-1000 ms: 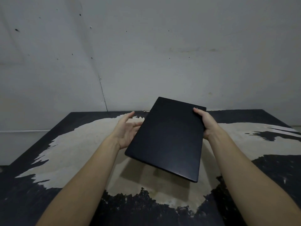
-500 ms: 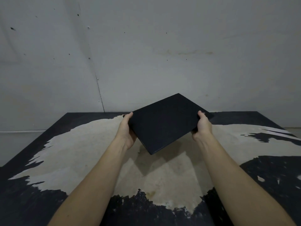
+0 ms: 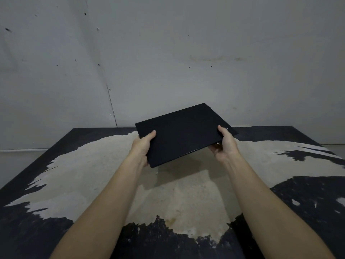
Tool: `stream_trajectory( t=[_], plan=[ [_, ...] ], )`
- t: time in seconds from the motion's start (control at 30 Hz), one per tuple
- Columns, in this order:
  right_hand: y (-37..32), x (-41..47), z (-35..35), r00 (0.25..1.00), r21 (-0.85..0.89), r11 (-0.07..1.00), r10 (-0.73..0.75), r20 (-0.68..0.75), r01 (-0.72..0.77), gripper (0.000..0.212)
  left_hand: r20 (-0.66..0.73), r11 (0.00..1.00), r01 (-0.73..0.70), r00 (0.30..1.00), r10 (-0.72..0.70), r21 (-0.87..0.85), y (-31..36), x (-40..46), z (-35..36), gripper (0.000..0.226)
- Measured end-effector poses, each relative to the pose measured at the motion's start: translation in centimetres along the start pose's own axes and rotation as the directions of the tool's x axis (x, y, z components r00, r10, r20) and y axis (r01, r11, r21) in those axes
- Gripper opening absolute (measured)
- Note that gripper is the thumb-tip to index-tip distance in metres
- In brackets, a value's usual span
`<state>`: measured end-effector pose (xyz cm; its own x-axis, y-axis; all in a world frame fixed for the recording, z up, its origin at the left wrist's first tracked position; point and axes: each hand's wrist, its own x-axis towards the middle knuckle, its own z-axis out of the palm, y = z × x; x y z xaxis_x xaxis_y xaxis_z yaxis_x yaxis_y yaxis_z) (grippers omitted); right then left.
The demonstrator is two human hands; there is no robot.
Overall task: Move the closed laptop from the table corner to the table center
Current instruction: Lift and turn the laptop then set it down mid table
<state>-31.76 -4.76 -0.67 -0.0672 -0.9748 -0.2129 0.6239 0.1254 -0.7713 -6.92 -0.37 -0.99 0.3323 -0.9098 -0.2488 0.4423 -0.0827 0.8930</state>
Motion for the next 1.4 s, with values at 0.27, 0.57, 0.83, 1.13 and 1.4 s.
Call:
stream_trajectory(
  t=[0.27,0.57,0.83,1.13,1.4],
  plan=[
    [-1.9,0.2,-4.5,0.99,-0.098,0.992,0.096,0.104,-0.085,0.057,0.079,0.998,0.038,0.996,-0.042,0.052,1.5,0.0,-1.4,0.015],
    [-3.9,0.9,-4.1,0.969,-0.599,0.798,0.195,0.152,-0.066,0.054,0.129,0.985,-0.022,0.992,-0.001,0.174,1.5,-0.5,-2.2,0.008],
    [-1.7,0.2,-4.3,0.985,-0.803,0.58,0.002,0.171,0.138,0.026,0.016,0.958,-0.115,0.993,0.115,0.263,-0.7,0.5,-2.7,0.066],
    [0.9,1.0,-5.6,0.996,-0.86,0.503,-0.024,0.084,0.085,0.042,-0.027,0.906,-0.107,0.991,0.129,0.41,-3.0,1.1,-3.5,0.061],
    [2.3,3.3,-8.0,0.999,-0.91,0.414,-0.039,0.009,0.024,0.075,-0.049,0.885,-0.081,0.992,0.116,0.458,-4.3,2.1,-3.6,0.057]
  ],
)
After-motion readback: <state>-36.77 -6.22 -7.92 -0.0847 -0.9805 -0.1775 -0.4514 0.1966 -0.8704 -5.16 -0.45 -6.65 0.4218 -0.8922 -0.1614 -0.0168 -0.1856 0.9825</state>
